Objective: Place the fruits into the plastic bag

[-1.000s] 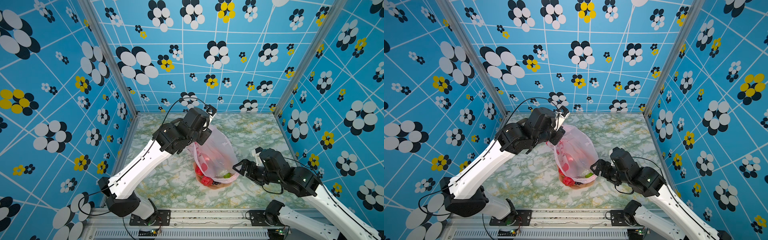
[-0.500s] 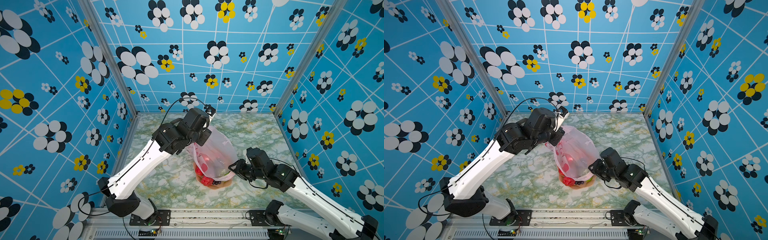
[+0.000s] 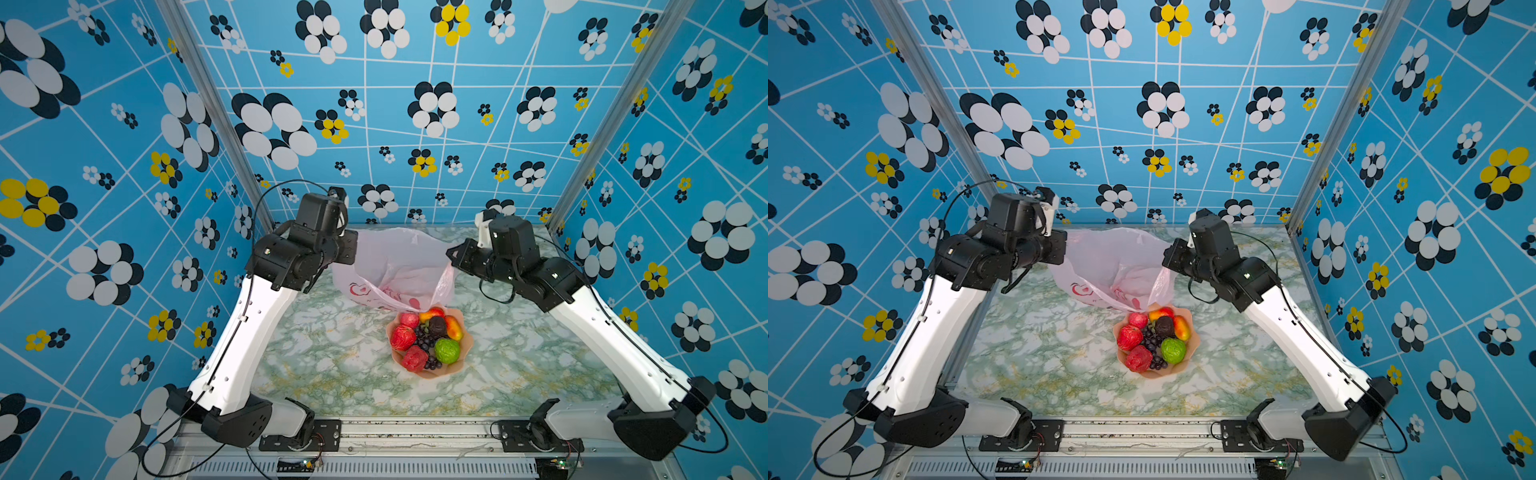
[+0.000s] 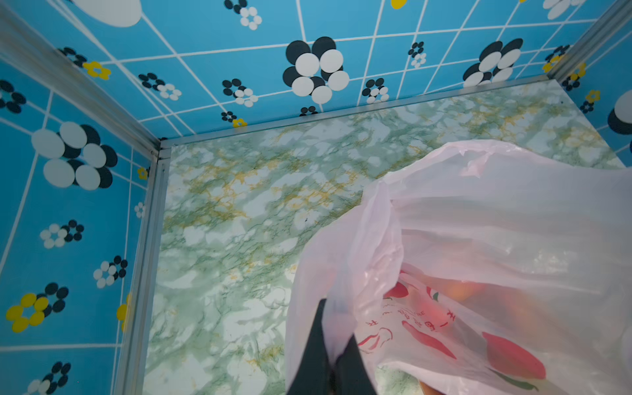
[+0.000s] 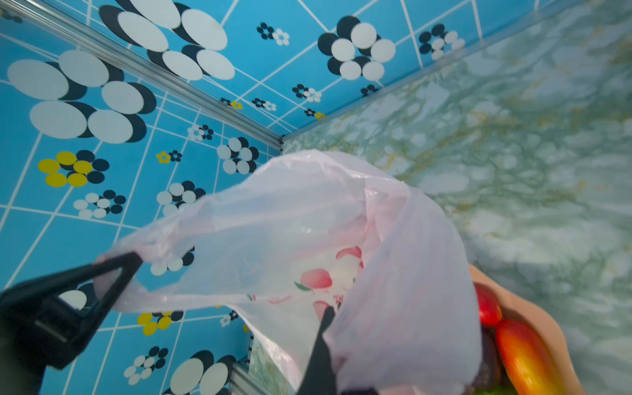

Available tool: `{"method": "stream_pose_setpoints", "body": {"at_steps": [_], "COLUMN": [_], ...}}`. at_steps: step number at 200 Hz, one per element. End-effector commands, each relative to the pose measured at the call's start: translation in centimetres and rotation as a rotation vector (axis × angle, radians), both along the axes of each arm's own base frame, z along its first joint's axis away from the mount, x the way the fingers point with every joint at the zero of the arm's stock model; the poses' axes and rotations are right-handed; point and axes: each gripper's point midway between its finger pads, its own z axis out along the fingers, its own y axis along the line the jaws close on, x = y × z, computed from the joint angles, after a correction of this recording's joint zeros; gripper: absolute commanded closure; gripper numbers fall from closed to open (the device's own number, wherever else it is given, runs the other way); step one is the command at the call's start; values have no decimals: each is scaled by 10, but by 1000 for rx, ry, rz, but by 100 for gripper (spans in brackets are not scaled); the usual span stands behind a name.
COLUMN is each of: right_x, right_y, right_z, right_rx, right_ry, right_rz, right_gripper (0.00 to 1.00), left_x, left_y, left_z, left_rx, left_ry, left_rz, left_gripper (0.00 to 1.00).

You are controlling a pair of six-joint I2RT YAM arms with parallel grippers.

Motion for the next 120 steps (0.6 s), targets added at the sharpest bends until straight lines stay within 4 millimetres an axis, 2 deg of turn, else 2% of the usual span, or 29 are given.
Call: {"method": "stream_pose_setpoints", "body": {"at_steps": [1,8,17,26,27,30,33,34,36,37,39,41,42,45,47,49,55,57,64,72,73,84,96,105,112,115,120], "right_x": [37,51,63,71,71,70,69,67,66,63,62,57,57,48,46,38,24,13,-12,-35,-43,-73,-97,-102,-94,-92,-82], "right_y": [37,43,46,46,46,46,46,45,45,45,45,44,44,43,42,40,39,38,36,37,37,37,36,30,31,30,35], "right_z": [21,41,67,107,107,127,137,147,152,163,167,184,184,205,209,225,248,261,289,306,311,322,316,304,276,270,243], "right_rx": [-48,-54,-61,-57,-57,-43,-34,-27,-24,-16,-12,0,0,10,12,17,17,16,0,-23,-24,-34,-31,-31,-72,-82,-129], "right_ry": [-120,-202,-301,-433,-433,-492,-521,-551,-563,-597,-608,-661,-661,-727,-742,-797,-883,-937,-1065,-1174,-1204,-1317,-1396,-1412,-1373,-1365,-1322], "right_rz": [139,140,123,102,102,100,99,100,100,101,101,100,100,100,100,99,100,104,108,122,127,161,202,191,180,175,182], "right_gripper": [100,100,100,100,100,100,100,100,100,100,100,100,100,100,100,100,100,100,100,100,100,100,100,100,100,100,100], "left_x": [10,19,31,38,38,38,37,36,35,34,33,31,30,26,24,20,11,7,-9,-30,-32,-63,-92,-102,-104,-100,-93], "left_y": [1,-2,-7,-9,-8,-8,-7,-7,-7,-6,-6,-6,-5,-6,-6,-6,-7,-7,-9,-14,-14,-25,-34,-43,-47,-48,-51], "left_z": [-15,-7,18,55,59,73,88,92,103,108,117,127,132,147,156,165,188,198,225,250,253,276,286,277,264,255,236], "left_rx": [-183,-217,-245,-279,-285,-300,-317,-321,-332,-339,-350,-360,-365,-379,-388,-396,-413,-420,-437,-445,-445,-433,-415,-400,-387,-378,-361], "left_ry": [93,66,-31,-161,-177,-222,-270,-283,-316,-331,-360,-392,-408,-454,-482,-512,-585,-619,-705,-789,-802,-902,-988,-1015,-1009,-996,-962], "left_rz": [1,-10,-35,-44,-44,-43,-44,-45,-48,-47,-50,-54,-56,-67,-74,-81,-104,-112,-145,-197,-203,-280,-343,-383,-394,-389,-377], "left_gripper": [100,100,100,100,100,100,100,100,100,100,100,100,100,100,100,100,100,100,100,100,100,100,100,100,100,100,100]}}
